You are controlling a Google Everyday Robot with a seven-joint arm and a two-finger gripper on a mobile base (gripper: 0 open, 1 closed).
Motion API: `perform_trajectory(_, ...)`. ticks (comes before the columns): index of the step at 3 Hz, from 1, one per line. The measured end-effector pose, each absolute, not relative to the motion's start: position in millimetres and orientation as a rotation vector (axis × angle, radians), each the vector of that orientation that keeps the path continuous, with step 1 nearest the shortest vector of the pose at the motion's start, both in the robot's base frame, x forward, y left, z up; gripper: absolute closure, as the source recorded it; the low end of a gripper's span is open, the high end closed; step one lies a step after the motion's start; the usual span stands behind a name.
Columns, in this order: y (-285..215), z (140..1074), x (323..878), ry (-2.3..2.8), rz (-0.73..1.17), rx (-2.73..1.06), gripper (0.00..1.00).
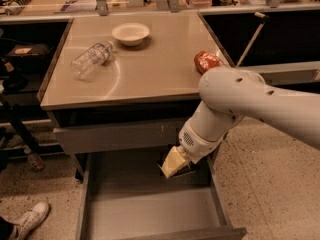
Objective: Place rxbar chocolate into middle drawer
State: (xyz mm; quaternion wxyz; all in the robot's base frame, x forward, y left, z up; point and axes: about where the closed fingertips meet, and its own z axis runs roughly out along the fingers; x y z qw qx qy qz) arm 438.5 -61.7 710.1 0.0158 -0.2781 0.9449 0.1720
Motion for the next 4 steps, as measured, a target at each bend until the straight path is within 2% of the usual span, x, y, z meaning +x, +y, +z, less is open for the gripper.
perform_trajectory(3, -22, 527, 387, 3.093, 0.945, -0.612, 1.0)
perform_trajectory(4, -21, 516, 383, 3.11, 0.965, -0.602, 1.0)
